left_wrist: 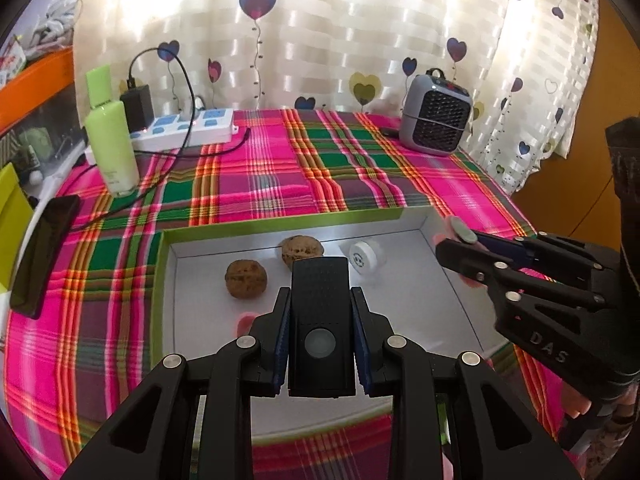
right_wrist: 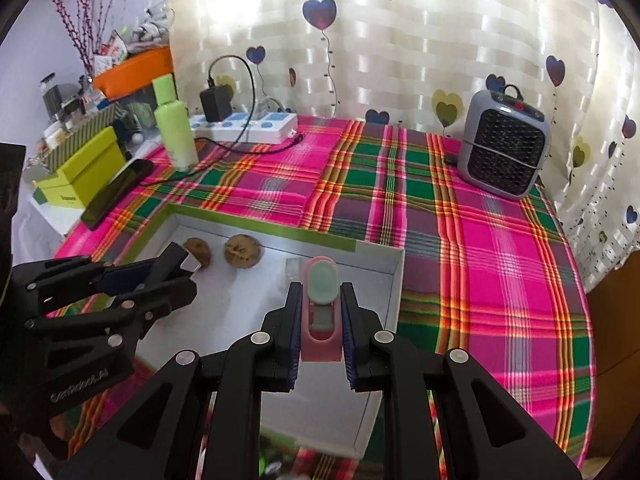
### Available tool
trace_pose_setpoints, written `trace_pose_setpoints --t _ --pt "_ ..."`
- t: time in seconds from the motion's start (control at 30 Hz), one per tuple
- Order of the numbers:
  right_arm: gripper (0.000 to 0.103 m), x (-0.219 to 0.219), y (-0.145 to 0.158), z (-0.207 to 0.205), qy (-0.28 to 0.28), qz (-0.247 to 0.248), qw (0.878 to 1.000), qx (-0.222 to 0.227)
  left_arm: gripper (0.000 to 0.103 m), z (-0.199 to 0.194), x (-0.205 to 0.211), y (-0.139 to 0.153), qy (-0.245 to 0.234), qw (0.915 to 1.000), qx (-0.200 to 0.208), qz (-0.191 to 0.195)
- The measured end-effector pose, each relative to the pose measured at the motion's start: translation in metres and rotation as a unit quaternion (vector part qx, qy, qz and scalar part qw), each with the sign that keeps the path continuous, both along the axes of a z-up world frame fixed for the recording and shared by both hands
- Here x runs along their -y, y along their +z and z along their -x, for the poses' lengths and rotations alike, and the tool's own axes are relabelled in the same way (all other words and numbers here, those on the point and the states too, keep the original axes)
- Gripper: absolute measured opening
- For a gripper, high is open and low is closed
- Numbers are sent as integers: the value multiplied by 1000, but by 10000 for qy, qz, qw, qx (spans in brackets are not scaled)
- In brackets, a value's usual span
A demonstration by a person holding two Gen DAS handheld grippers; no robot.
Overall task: Organize objects
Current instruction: 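Carry the black device and the pink bottle over the white box with both grippers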
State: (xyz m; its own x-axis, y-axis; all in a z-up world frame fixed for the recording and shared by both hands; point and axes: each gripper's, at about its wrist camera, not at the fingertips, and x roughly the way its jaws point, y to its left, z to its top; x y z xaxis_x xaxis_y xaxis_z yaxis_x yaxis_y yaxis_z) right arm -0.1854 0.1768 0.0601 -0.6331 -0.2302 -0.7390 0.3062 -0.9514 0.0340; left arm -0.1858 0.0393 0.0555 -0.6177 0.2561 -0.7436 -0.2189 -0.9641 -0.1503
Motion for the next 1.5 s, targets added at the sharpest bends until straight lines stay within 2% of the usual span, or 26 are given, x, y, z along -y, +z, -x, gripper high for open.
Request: trace_pose_setpoints --t 0.3,0.53,1.5 --pt "18 -1 -22 31 -83 -36 9994 324 25 23 -4 -13 -14 9999 164 19" --pt "18 -1 -28 41 -4 -3 9987 501 25 35 -7 -21 0 9995 298 46" --pt "18 9 -42 51 75 -190 9981 575 25 43 -20 -32 -78 9988 421 245"
